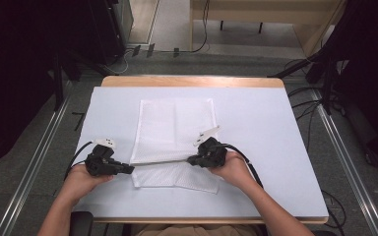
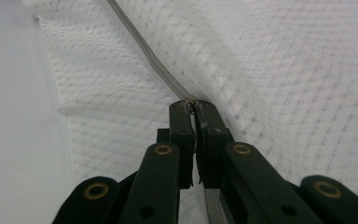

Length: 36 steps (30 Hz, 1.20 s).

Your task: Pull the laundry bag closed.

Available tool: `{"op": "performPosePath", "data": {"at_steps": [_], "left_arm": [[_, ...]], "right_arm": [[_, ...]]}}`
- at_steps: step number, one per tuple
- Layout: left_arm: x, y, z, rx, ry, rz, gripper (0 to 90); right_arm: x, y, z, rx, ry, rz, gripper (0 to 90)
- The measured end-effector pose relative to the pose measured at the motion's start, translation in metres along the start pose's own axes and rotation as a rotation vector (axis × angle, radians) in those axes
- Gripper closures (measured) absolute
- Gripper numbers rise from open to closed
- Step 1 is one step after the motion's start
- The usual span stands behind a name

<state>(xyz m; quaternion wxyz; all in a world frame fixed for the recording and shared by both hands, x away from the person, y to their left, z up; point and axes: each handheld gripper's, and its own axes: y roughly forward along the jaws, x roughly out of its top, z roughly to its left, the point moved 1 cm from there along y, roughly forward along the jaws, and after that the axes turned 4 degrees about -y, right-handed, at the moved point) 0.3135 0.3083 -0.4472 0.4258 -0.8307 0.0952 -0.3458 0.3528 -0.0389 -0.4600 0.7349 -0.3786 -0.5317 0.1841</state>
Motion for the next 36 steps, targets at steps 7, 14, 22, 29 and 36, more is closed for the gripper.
{"op": "performPosePath", "data": {"at_steps": [7,14,22,29,36], "left_arm": [[0.000,0.000,0.000,0.001,0.000,0.003,87.4],[0.000,-0.001,-0.001,-0.003,0.007,-0.002,87.4],[-0.001,-0.001,0.000,0.004,0.002,0.003,87.4],[-0.001,-0.001,0.000,0.000,-0.002,-0.003,87.4],[-0.002,-0.001,0.001,0.000,-0.005,0.001,87.5]], "right_arm": [[-0.007,-0.006,-0.004,-0.002,0.016,0.010,88.3],[-0.010,-0.009,-0.006,-0.006,0.022,0.011,88.3],[-0.015,-0.014,-0.009,-0.012,0.033,0.013,88.3],[-0.019,-0.018,-0.012,-0.020,0.033,0.012,88.3],[-0.022,-0.024,-0.018,-0.033,0.051,0.009,88.3]]}}
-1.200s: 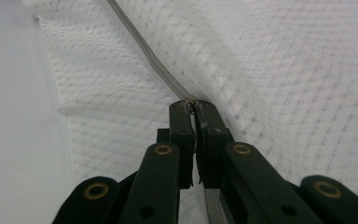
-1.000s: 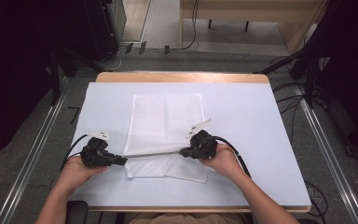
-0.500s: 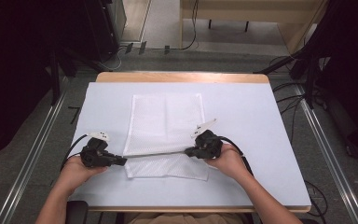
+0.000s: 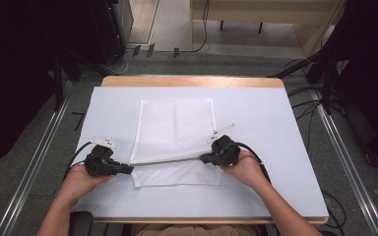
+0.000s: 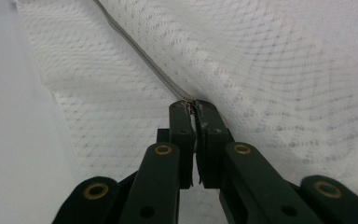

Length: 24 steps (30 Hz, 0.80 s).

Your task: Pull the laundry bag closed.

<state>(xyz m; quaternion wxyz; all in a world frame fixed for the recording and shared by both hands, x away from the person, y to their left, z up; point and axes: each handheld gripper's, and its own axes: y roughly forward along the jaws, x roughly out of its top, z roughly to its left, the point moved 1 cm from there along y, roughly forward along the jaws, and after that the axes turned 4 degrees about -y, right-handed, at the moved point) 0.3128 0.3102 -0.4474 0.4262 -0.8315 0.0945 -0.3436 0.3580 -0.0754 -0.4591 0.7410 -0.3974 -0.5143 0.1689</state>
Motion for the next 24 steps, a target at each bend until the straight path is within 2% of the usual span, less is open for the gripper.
{"op": "performPosePath", "data": {"at_steps": [6,18,24], "left_arm": [[0.000,0.000,0.001,0.002,-0.001,0.007,87.5],[0.000,0.000,0.002,0.001,-0.008,0.006,87.6],[0.000,0.001,0.001,0.001,-0.003,0.011,87.7]], "right_arm": [[-0.004,-0.005,-0.005,-0.014,0.021,-0.001,88.3],[-0.015,-0.016,-0.011,-0.017,0.029,0.001,88.3],[-0.023,-0.020,-0.008,-0.011,0.031,0.009,88.4]]}}
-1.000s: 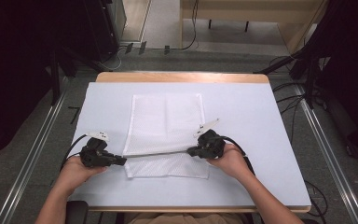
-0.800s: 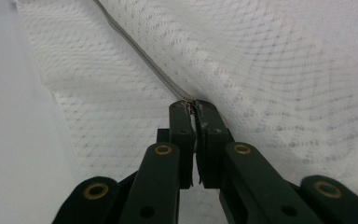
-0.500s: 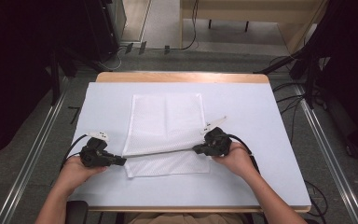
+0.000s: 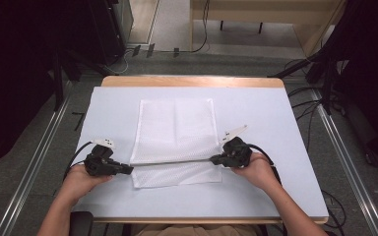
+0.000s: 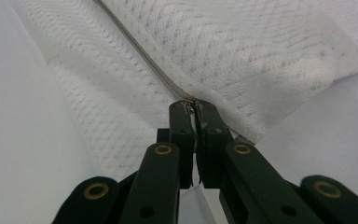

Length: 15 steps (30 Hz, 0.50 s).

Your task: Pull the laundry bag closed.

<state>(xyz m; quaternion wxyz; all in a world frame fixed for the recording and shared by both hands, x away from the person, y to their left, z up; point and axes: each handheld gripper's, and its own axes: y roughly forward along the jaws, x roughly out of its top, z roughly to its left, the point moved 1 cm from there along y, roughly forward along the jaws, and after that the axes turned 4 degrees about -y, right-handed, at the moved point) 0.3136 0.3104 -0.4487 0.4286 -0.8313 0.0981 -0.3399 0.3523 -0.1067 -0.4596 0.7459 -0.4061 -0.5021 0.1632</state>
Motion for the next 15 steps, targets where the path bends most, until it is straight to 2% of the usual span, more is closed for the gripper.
{"op": "performPosePath", "data": {"at_steps": [7,9,15], "left_arm": [[-0.0001,0.0003,-0.0003,-0.003,-0.003,0.007,87.9],[-0.0001,0.0002,0.0002,0.001,-0.002,0.009,87.9],[-0.0003,0.0005,-0.0011,0.009,0.002,-0.001,85.8]], "right_arm": [[-0.0038,-0.0046,0.0006,0.005,-0.002,-0.005,88.4],[-0.0042,-0.0051,0.0007,0.005,0.010,-0.005,88.4],[-0.0038,-0.0067,0.0021,0.018,0.004,-0.031,87.6]]}}
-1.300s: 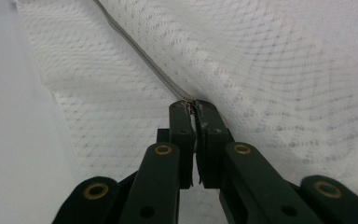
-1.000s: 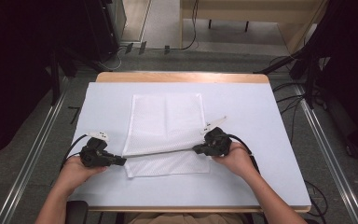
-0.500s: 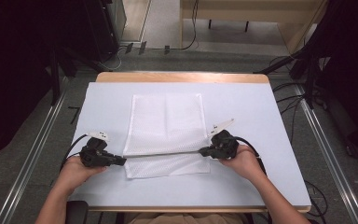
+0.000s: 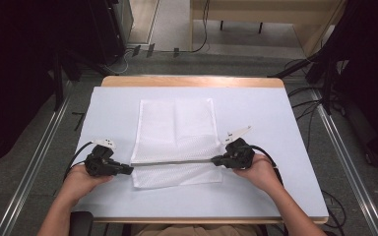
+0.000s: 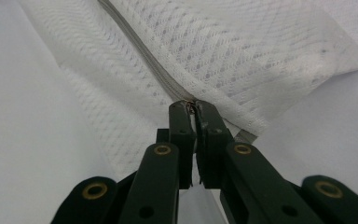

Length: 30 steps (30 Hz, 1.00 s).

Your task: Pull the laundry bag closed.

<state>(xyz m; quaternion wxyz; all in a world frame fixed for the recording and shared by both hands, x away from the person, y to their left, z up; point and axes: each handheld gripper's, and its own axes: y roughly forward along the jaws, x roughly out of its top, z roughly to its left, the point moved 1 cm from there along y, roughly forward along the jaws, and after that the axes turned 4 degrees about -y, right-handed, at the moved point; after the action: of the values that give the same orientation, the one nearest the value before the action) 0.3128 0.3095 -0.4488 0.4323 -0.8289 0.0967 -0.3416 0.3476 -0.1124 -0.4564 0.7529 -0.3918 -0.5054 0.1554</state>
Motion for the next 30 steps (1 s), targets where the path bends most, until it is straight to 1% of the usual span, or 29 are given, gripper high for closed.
{"op": "performPosePath", "data": {"at_steps": [1,3,4,6,8,9,10,13,15,17,18,19,20,21,22,27,28,30], "left_arm": [[0.000,0.000,0.000,-0.005,-0.002,0.000,85.1],[0.000,-0.001,0.001,0.003,-0.005,-0.006,83.2],[0.001,-0.001,0.001,-0.001,-0.014,-0.013,80.8],[0.001,-0.002,0.001,0.011,-0.015,-0.033,77.9],[0.002,-0.004,0.002,0.002,-0.027,-0.057,74.1],[0.002,-0.005,0.002,0.004,-0.024,-0.067,72.2],[0.003,-0.005,0.002,0.014,-0.024,-0.076,69.4],[0.003,-0.007,0.002,0.044,-0.027,-0.100,59.2],[0.004,-0.009,0.003,0.052,-0.030,-0.118,54.9],[0.004,-0.010,0.003,0.065,-0.037,-0.140,49.5],[0.004,-0.011,0.004,0.075,-0.039,-0.153,46.9],[0.004,-0.012,0.004,0.077,-0.043,-0.161,45.2],[0.004,-0.013,0.005,0.080,-0.049,-0.168,42.9],[0.004,-0.013,0.006,0.087,-0.052,-0.174,41.7],[0.004,-0.014,0.006,0.090,-0.063,-0.183,41.3],[0.004,-0.016,0.009,0.111,-0.070,-0.204,38.8],[0.004,-0.017,0.009,0.114,-0.068,-0.207,38.7],[0.003,-0.017,0.010,0.119,-0.076,-0.212,38.5]], "right_arm": [[0.000,-0.001,0.000,0.001,-0.001,-0.003,87.4],[0.000,-0.001,0.001,0.002,0.001,-0.008,87.2],[0.000,0.000,0.001,0.001,-0.007,-0.011,87.0],[0.000,0.001,0.002,-0.006,-0.007,-0.008,84.9],[0.001,0.001,0.002,-0.010,-0.006,-0.016,80.7],[0.001,0.000,0.001,-0.013,-0.003,-0.020,78.8],[0.001,0.000,0.001,-0.015,0.000,-0.024,77.8],[0.001,-0.004,-0.001,-0.026,0.015,-0.053,69.7],[0.001,-0.007,-0.003,-0.044,0.031,-0.078,61.4],[0.001,-0.010,-0.005,-0.064,0.039,-0.102,57.3],[0.000,-0.012,-0.006,-0.076,0.033,-0.113,55.2],[-0.001,-0.013,-0.006,-0.087,0.025,-0.120,55.2],[-0.002,-0.015,-0.007,-0.090,0.028,-0.123,54.4],[-0.003,-0.016,-0.008,-0.095,0.026,-0.127,53.1],[-0.004,-0.017,-0.009,-0.101,0.038,-0.130,52.6],[-0.009,-0.024,-0.015,-0.124,0.046,-0.168,46.8],[-0.009,-0.025,-0.016,-0.132,0.045,-0.173,46.1],[-0.011,-0.028,-0.018,-0.143,0.038,-0.195,43.7]]}}
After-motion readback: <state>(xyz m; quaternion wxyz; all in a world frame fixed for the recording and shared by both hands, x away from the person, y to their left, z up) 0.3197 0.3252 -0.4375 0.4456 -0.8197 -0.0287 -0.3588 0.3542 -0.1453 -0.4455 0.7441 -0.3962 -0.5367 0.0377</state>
